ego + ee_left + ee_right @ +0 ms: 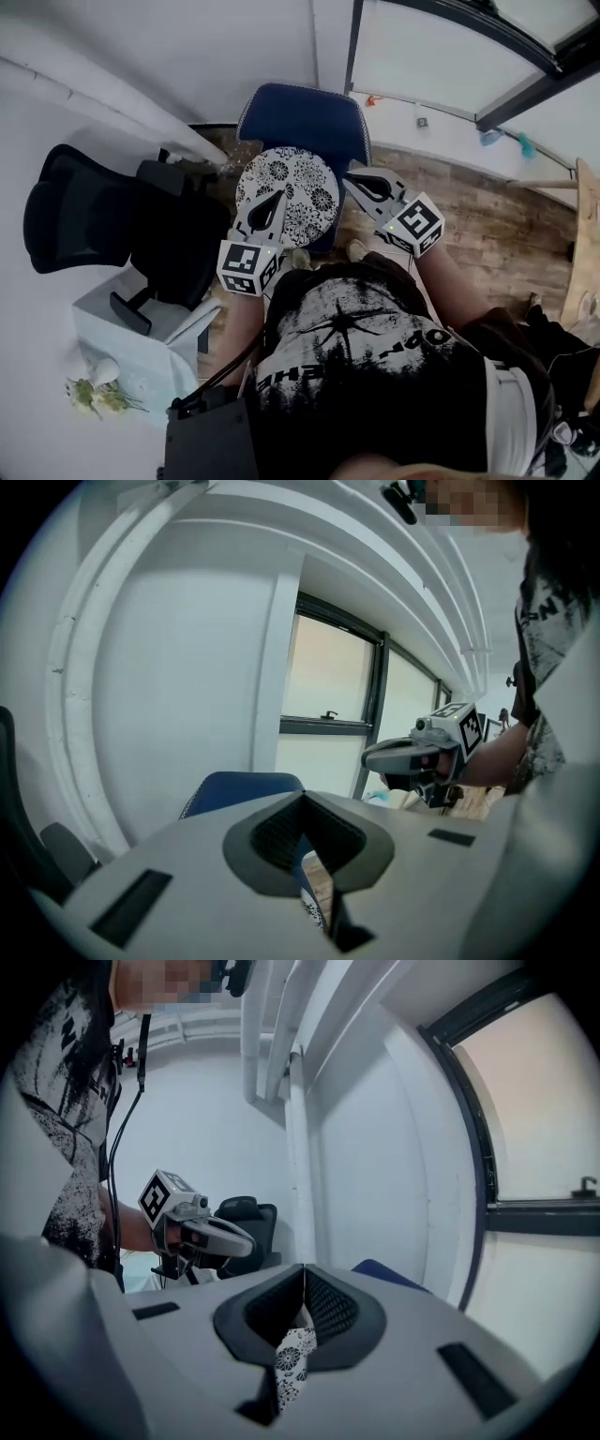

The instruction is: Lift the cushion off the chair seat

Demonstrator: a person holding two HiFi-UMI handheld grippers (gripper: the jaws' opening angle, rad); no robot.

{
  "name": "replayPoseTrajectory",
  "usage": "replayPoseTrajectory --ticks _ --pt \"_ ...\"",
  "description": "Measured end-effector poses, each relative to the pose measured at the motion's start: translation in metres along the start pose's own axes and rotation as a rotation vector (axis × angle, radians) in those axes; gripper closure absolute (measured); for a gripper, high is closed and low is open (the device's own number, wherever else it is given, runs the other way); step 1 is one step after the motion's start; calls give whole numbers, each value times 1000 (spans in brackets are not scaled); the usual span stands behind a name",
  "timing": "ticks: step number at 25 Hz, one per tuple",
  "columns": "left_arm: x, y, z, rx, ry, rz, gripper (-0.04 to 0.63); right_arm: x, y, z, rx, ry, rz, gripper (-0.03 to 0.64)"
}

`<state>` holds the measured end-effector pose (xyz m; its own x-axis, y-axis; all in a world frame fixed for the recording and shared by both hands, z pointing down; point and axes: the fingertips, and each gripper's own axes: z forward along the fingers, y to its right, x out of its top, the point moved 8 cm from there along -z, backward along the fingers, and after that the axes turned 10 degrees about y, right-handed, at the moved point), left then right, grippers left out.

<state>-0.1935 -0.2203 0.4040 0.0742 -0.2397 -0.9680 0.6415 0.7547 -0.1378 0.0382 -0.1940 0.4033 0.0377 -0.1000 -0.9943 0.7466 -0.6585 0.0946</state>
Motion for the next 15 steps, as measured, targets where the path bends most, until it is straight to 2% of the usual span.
replayPoseTrajectory --ticks 6,11,15 --pt "-2 -22 6 -115 -31 19 583 -10 -15 4 -133 23 48 600" --pt "-11 -28 19 -213 -67 28 583 -24 -21 7 -194 3 68 598" --pt "-28 -28 24 -250 -102 24 583 -41 -26 6 -217 -24 100 598"
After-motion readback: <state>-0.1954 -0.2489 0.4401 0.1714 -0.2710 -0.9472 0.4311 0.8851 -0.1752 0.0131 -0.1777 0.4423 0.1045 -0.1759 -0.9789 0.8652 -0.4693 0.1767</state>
